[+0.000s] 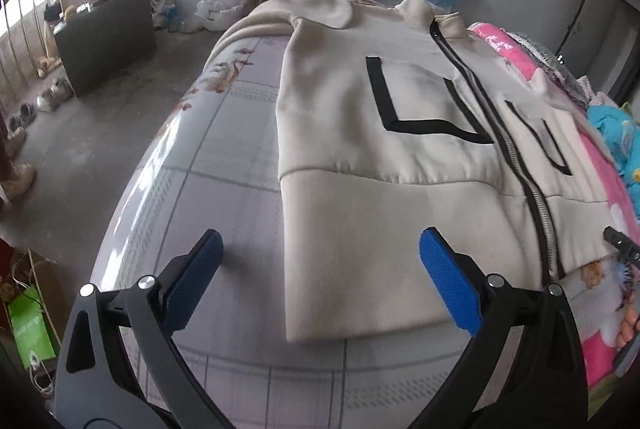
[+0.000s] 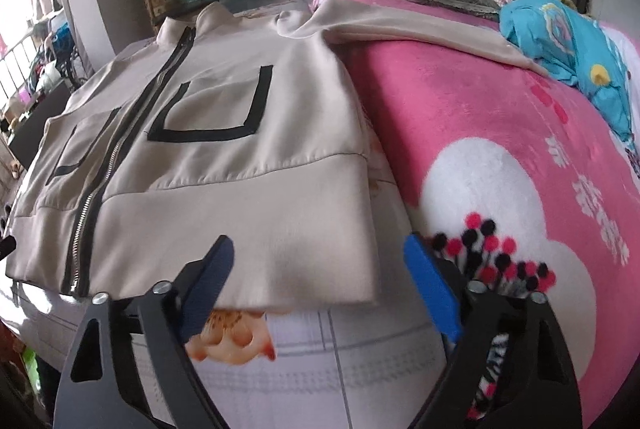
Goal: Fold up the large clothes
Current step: 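Grasp the jacket hem with the left gripper while the right gripper grasps the hem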
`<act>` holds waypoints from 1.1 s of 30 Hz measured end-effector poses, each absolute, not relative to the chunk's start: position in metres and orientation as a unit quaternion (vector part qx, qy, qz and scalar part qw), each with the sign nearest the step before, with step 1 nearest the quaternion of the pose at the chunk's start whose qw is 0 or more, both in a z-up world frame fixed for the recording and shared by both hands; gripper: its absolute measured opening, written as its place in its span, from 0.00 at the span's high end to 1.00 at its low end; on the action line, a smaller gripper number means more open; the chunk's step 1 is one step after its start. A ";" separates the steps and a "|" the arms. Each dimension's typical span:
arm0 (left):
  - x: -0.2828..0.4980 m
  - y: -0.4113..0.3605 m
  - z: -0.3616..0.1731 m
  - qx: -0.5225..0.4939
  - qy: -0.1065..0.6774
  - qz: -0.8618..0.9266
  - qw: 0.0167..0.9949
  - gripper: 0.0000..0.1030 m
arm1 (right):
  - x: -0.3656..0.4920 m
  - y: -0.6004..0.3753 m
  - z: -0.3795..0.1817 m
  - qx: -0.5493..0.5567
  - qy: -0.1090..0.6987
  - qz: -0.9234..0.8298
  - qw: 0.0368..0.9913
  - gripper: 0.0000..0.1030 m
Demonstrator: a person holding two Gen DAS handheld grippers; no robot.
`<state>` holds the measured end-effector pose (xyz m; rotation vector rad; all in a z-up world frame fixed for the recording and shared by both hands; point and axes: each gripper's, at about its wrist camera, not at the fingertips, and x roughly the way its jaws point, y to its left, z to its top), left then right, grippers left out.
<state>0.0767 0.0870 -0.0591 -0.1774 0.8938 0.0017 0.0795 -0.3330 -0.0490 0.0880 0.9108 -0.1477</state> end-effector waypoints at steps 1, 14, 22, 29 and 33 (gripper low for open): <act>0.078 0.085 -0.060 -0.073 0.428 0.004 0.901 0.13 | 0.081 -0.333 -0.050 0.039 0.440 -0.076 0.894 0.29; 0.087 0.068 -0.058 -0.021 0.411 0.030 0.911 0.75 | 0.082 -0.332 -0.045 0.032 0.425 -0.099 0.899 0.82; 0.077 0.075 -0.031 -0.006 0.387 0.007 0.922 0.96 | 0.076 -0.338 -0.027 0.087 0.412 -0.076 0.904 0.91; 0.044 0.082 -0.001 -0.005 0.369 -0.012 0.930 0.96 | 0.045 -0.328 -0.002 0.076 0.399 -0.063 0.912 0.94; 0.019 0.086 0.005 -0.004 0.379 -0.016 0.925 0.96 | 0.016 -0.326 -0.003 0.076 0.413 -0.066 0.905 0.94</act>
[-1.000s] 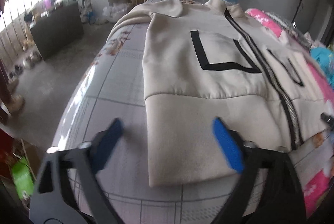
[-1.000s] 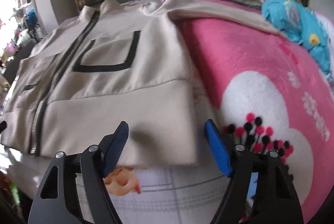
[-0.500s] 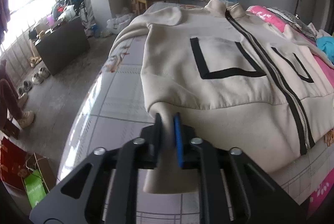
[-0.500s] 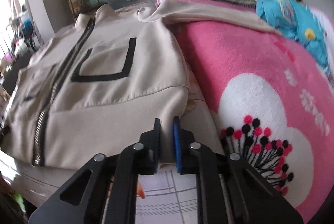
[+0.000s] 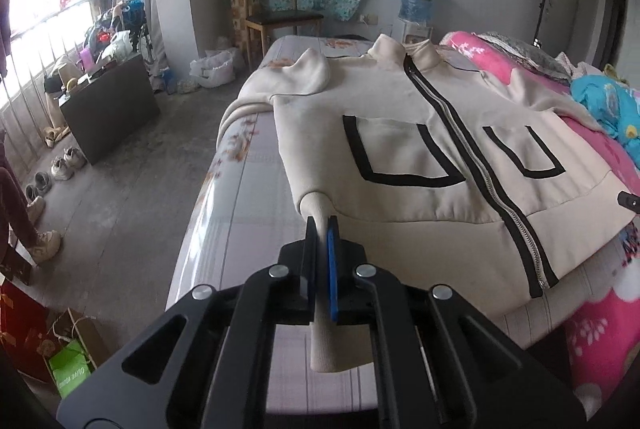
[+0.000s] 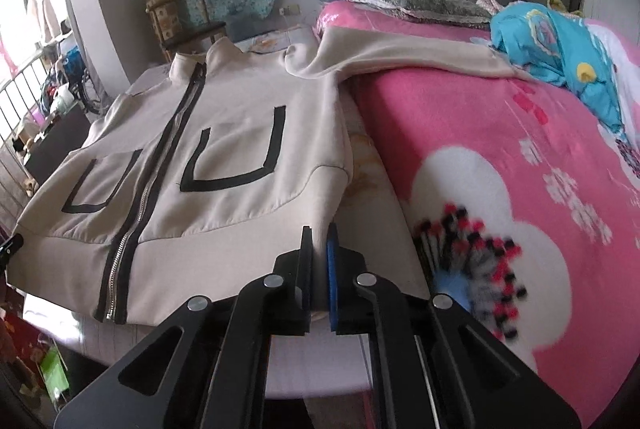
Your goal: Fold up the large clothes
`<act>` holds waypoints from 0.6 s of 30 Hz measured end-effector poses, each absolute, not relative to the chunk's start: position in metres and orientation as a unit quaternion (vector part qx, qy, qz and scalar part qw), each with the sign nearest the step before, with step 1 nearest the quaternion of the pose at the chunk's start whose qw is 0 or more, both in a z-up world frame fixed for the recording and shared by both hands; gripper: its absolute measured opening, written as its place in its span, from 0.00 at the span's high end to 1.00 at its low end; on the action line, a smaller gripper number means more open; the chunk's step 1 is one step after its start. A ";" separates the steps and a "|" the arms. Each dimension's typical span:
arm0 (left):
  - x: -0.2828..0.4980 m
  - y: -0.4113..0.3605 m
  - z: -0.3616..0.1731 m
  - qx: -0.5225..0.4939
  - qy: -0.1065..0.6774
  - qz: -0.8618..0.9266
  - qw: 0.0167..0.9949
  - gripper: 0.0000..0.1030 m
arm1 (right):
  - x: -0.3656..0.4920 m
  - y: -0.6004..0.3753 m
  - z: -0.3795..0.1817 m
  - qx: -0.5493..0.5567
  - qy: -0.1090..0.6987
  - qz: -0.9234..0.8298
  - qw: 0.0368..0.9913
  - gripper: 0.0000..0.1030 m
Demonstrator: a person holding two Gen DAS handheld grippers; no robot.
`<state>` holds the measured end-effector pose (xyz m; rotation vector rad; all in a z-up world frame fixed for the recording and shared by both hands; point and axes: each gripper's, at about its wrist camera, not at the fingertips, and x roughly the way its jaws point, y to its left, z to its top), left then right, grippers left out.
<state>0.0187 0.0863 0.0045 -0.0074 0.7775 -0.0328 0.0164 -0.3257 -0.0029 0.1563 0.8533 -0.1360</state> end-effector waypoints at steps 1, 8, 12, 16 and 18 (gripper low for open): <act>0.013 0.088 0.004 -0.004 0.382 -0.015 0.924 0.96 | 0.010 -0.326 -0.004 0.077 0.417 -0.067 0.903 0.94; -0.001 0.106 -0.027 -0.026 0.435 0.005 0.900 0.93 | -0.009 -0.331 -0.031 0.078 0.464 -0.079 0.879 0.90; -0.003 0.113 -0.025 -0.029 0.430 0.013 0.902 0.85 | -0.012 -0.333 -0.013 0.073 0.446 -0.083 0.888 0.69; -0.004 0.126 -0.011 -0.043 0.405 0.021 0.913 0.64 | -0.005 -0.315 0.011 0.052 0.405 -0.072 0.910 0.43; 0.004 0.138 -0.005 -0.056 0.398 0.027 0.915 0.60 | 0.011 -0.298 0.015 0.043 0.401 -0.052 0.913 0.31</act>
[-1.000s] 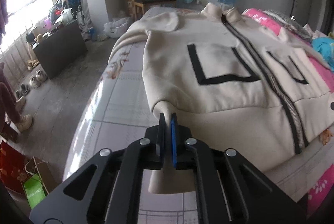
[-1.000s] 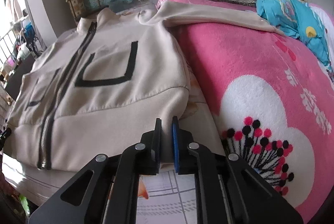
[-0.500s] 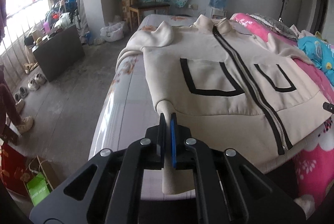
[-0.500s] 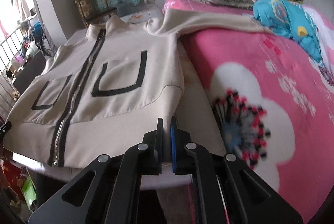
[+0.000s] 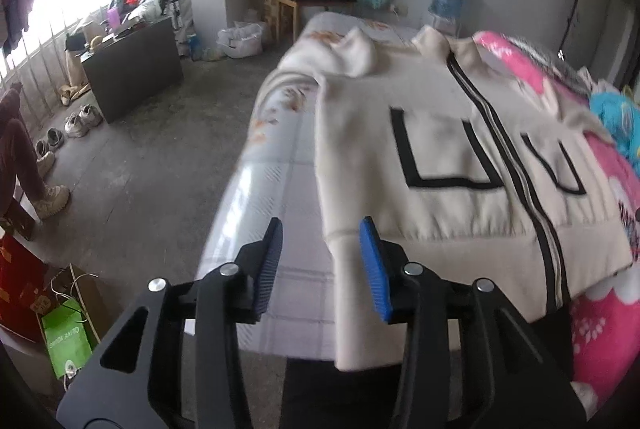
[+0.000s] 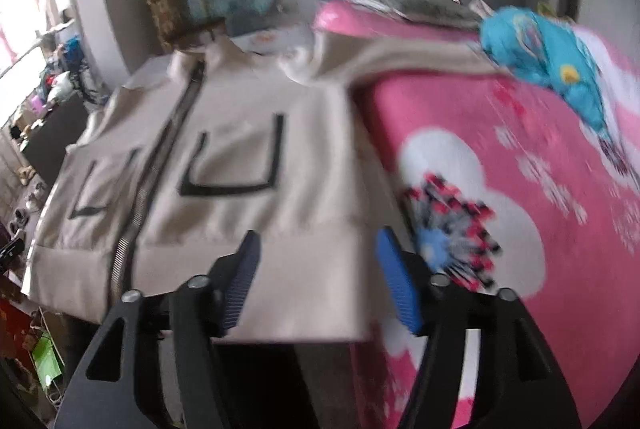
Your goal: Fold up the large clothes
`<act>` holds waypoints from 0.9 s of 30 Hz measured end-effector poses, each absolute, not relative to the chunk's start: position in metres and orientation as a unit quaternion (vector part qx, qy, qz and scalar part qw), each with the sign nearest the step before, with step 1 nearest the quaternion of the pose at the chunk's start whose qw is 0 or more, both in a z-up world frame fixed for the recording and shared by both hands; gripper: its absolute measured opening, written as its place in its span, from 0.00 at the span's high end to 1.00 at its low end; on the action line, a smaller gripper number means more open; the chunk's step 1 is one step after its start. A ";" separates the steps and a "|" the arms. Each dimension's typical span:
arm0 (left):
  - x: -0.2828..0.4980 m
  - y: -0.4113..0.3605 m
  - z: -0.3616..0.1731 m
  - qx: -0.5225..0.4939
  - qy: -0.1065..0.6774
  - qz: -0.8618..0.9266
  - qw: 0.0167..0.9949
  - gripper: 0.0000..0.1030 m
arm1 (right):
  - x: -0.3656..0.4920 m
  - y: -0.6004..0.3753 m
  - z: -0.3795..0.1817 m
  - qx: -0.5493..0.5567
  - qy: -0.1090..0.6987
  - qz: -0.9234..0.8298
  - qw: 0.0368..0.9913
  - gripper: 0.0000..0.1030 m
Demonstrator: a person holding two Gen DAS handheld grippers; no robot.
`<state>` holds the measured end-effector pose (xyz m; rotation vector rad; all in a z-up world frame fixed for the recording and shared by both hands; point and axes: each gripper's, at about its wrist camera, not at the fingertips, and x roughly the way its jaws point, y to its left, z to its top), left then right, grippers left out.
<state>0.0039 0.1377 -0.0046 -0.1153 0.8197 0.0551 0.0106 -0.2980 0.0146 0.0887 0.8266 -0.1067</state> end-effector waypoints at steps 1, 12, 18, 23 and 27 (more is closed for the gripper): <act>0.007 0.145 -0.002 -0.064 0.394 0.030 0.916 0.58 | 0.021 -0.285 0.015 0.037 0.402 -0.038 0.914 0.29; 0.095 0.283 0.018 -0.216 0.358 0.068 0.906 0.37 | 0.116 -0.116 0.005 -0.086 0.419 0.120 0.896 0.10; 0.184 0.361 -0.071 -0.433 0.441 -0.004 0.786 0.37 | 0.146 -0.056 -0.019 -0.109 0.448 0.162 0.872 0.10; 0.241 0.402 -0.187 -0.595 0.479 -0.031 0.645 0.36 | 0.160 -0.033 -0.044 -0.125 0.480 0.168 0.852 0.10; 0.265 0.413 -0.262 -0.668 0.490 -0.008 0.560 0.36 | 0.168 -0.027 -0.057 -0.122 0.497 0.167 0.843 0.10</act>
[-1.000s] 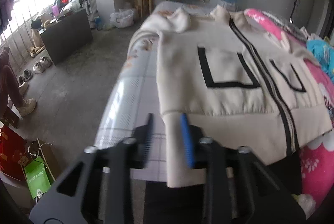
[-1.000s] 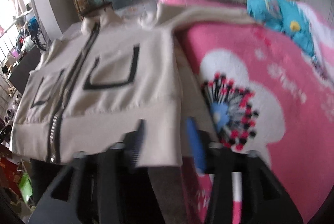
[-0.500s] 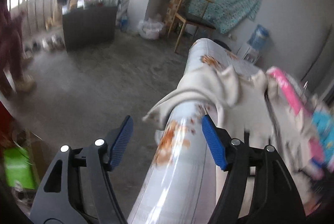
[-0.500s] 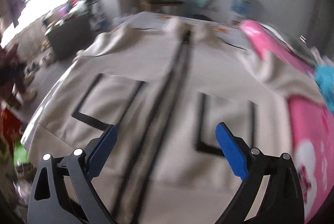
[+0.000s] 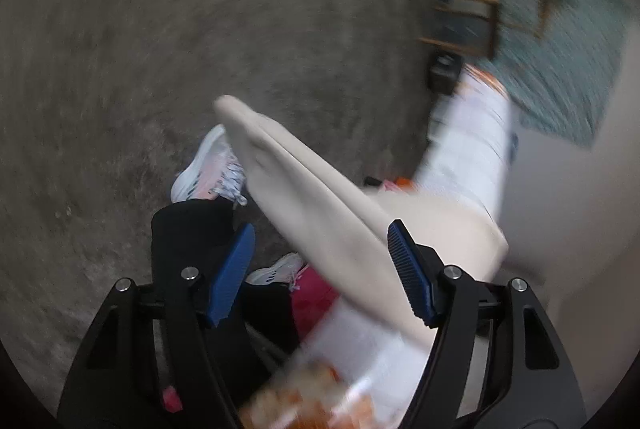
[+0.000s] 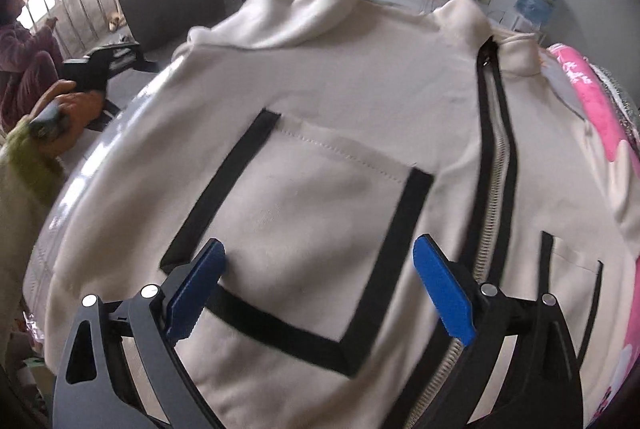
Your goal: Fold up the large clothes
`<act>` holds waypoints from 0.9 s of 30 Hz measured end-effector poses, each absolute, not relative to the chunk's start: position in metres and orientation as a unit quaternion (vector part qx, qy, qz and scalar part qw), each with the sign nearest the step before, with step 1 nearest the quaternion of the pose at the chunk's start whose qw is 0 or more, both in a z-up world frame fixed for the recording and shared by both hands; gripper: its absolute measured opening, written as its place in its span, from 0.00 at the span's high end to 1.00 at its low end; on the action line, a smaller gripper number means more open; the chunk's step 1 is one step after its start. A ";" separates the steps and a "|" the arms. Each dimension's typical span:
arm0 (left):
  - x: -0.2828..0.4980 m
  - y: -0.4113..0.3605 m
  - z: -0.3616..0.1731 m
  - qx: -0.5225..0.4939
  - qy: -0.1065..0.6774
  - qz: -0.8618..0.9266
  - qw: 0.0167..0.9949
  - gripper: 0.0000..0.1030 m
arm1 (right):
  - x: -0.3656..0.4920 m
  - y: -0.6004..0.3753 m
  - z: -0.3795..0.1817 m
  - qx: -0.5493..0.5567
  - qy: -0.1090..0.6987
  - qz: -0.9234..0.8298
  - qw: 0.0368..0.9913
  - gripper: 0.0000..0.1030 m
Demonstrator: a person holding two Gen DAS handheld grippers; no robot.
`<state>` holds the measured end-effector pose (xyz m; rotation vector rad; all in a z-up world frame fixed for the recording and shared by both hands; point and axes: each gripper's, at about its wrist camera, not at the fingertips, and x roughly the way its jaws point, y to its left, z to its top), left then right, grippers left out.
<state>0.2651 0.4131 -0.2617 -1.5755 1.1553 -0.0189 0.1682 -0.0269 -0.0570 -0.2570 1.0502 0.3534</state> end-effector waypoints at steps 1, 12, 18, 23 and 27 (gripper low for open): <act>0.268 0.414 -0.277 -0.682 0.490 -0.004 0.542 0.36 | 0.171 -0.029 -0.058 -0.116 0.499 0.168 0.842 0.10; 0.329 0.383 -0.361 -0.722 0.519 0.004 0.457 0.37 | 0.191 -0.041 -0.048 -0.113 0.487 0.128 0.857 0.10; 0.335 0.382 -0.363 -0.692 0.536 0.025 0.483 0.92 | 0.204 -0.061 -0.046 -0.085 0.481 0.109 0.866 0.10; 0.331 0.415 -0.292 -0.622 0.505 0.064 0.595 0.96 | 0.204 -0.077 -0.042 -0.047 0.476 0.108 0.871 0.10; 0.316 0.447 -0.194 -0.572 0.431 0.087 0.693 0.96 | 0.195 -0.092 -0.033 -0.014 0.466 0.116 0.877 0.10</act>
